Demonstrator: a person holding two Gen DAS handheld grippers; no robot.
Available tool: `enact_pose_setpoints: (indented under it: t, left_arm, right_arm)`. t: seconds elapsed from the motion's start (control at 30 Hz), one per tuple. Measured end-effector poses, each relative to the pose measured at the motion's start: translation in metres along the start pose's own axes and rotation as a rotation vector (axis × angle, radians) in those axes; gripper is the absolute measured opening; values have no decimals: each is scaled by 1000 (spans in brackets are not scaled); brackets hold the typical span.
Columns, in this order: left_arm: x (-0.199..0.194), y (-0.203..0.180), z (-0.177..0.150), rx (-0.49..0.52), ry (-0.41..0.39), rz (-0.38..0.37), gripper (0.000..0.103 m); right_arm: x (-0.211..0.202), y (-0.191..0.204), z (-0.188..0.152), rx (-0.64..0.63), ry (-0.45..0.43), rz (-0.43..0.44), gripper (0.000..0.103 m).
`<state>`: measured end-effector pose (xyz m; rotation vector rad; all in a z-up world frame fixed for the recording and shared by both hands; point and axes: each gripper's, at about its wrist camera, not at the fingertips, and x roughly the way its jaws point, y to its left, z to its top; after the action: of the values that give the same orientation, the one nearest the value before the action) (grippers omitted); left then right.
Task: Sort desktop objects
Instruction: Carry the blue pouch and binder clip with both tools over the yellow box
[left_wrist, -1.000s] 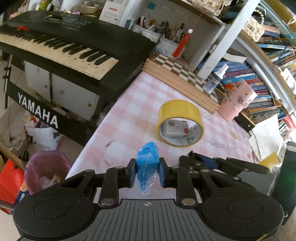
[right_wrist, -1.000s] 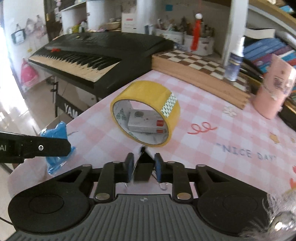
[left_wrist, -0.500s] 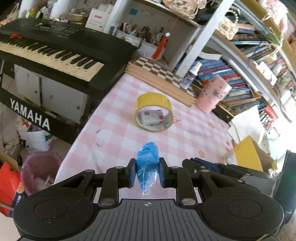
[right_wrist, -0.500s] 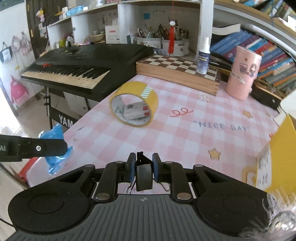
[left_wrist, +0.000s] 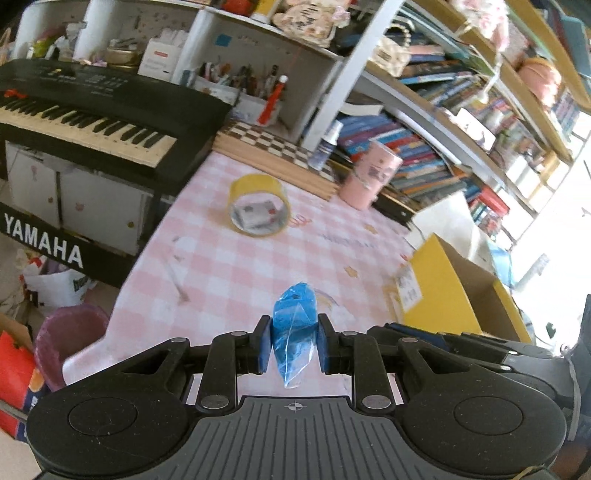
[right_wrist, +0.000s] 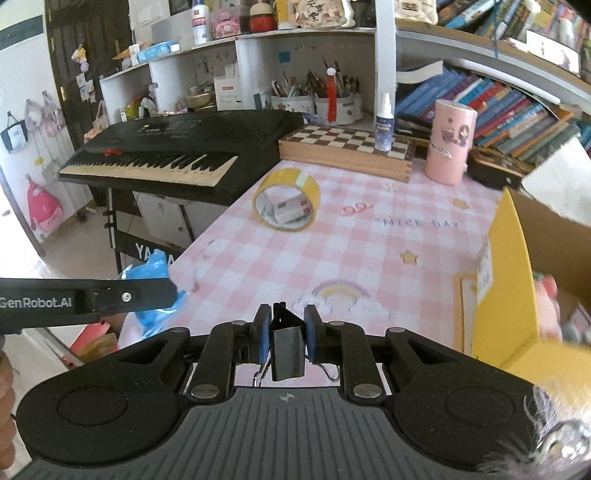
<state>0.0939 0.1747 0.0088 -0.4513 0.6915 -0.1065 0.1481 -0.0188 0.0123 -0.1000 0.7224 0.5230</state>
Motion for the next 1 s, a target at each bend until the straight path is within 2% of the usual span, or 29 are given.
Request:
enact_pose_setpoints:
  t: [0.53,1.0]
  left_arm:
    - [-38,-20,-58,82,86,-138,23]
    - [-24,-53,-71,168,155,-272,23]
  right_arm:
    - [-82,19,-86,149,1,-144,17]
    - [-122,4,-115,253,-1,-290,17]
